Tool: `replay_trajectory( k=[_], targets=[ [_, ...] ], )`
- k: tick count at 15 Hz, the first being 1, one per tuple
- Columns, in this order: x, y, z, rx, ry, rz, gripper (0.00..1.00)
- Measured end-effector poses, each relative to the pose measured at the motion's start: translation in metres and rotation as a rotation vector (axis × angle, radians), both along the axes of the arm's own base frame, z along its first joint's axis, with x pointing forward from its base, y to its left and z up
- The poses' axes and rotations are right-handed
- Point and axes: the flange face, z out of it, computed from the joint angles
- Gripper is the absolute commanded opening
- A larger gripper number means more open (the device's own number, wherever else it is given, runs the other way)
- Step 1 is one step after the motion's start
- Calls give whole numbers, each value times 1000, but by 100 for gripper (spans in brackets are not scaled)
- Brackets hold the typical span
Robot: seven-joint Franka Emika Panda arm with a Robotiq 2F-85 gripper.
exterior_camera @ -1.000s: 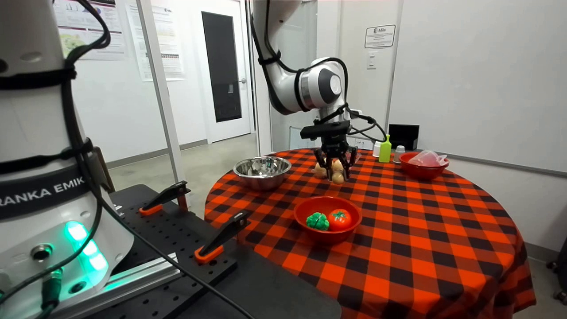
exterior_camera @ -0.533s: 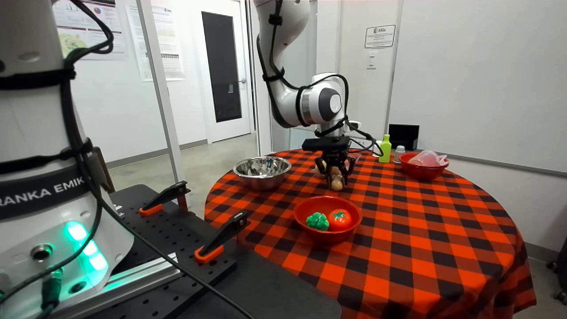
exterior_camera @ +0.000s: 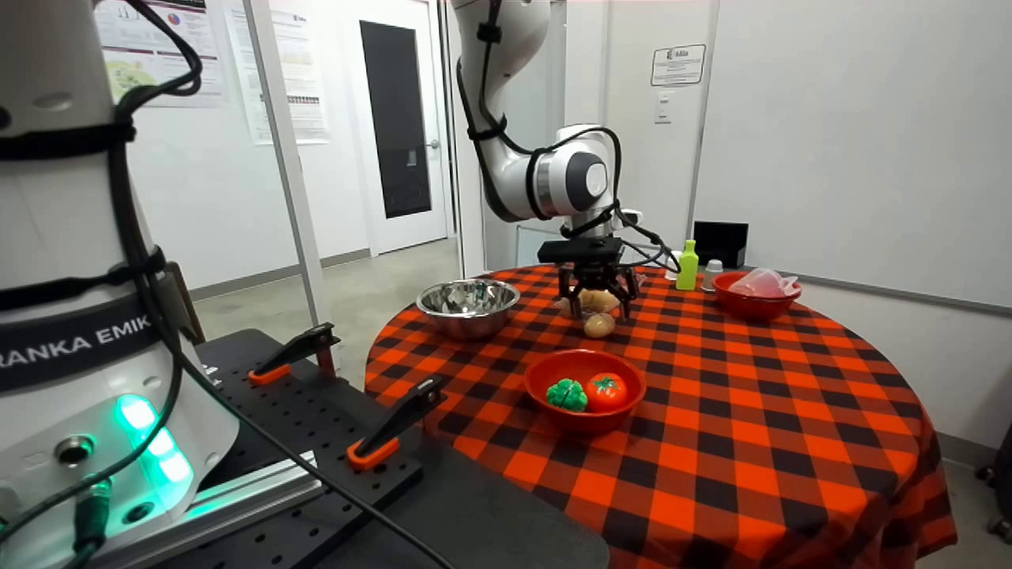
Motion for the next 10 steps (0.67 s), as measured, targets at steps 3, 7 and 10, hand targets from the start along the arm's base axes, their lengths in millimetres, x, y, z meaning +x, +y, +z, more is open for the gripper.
replay_trajectory(
  k=[3, 7, 10],
  targets=[
    [2, 12, 23, -19, -20, 28, 100],
    [-5, 32, 65, -64, -38, 76, 100],
    [-19, 46, 82, -81, -1, 114, 100]
  ],
)
